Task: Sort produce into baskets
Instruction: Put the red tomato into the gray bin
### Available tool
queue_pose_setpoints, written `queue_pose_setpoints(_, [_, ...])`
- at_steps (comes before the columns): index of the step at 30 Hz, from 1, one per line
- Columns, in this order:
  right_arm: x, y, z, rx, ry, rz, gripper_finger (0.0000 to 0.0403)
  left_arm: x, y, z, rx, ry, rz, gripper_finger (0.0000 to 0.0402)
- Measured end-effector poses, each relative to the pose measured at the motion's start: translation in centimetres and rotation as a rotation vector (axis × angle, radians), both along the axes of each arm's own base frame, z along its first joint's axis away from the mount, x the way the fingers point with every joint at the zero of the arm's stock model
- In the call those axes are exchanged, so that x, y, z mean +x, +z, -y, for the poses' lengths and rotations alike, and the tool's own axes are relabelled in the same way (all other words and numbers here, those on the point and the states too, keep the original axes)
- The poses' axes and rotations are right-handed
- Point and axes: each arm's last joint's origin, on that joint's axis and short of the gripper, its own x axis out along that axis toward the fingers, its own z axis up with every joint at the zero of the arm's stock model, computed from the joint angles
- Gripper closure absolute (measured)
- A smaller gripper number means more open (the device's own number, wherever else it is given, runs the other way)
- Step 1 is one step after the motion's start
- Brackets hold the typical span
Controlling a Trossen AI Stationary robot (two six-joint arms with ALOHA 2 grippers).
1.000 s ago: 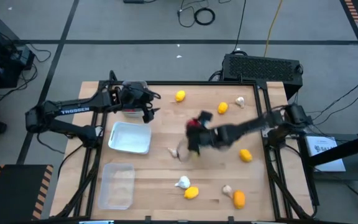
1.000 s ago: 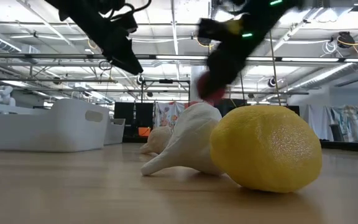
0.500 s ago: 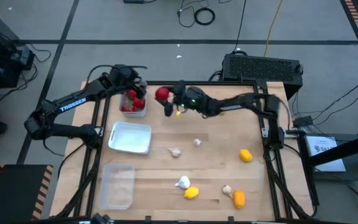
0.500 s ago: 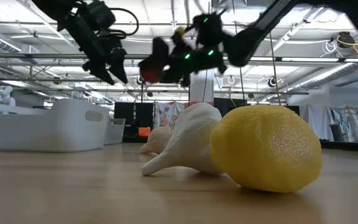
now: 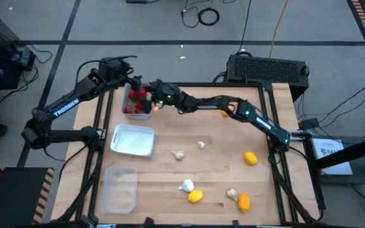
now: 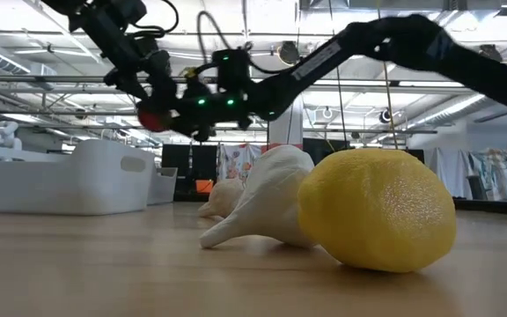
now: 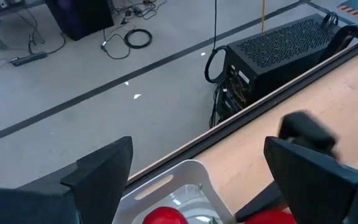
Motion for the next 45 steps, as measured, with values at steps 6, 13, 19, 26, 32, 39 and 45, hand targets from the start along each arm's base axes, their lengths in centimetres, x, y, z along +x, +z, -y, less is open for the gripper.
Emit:
queue_pose_setpoints(6, [2.5,-0.9,0.7,-0.013,0.007,-0.010,0.0085,-0.4,0.4,0.5,0.019,-0.014,-0.013,0.0032])
queue_pose_setpoints(13, [3.1,-1.0,0.9,-0.022,0.001,-0.006,0.0085,-0.8,0.9,0.9,0.043,-0.016,-0.001,0.0032])
queue_pose_setpoints(19, [2.9,-0.8,1.5,0.010,-0.010,-0.005,0.0065,-0.8,1.0,0.9,0.051,-0.015,0.005,0.0032])
queue_pose_setpoints(26, [2.9,-0.8,1.5,0.010,-0.032,-0.007,0.0032,-0.8,1.0,0.9,0.051,-0.013,0.003,0.0032])
queue_pose_setpoints(32, [2.8,-1.0,1.6,0.015,-0.027,-0.045,0.0019,-0.7,0.9,1.0,0.038,-0.034,0.008,0.0032])
queue_pose_setpoints(39, [1.9,1.3,1.4,0.027,-0.009,-0.217,0.0019,-0.8,0.8,1.0,0.033,-0.048,-0.016,0.0032])
queue_pose_setpoints(45, [1.2,2.9,1.3,0.002,-0.003,-0.288,0.0019,-0.8,0.7,1.1,0.027,-0.051,-0.023,0.0032])
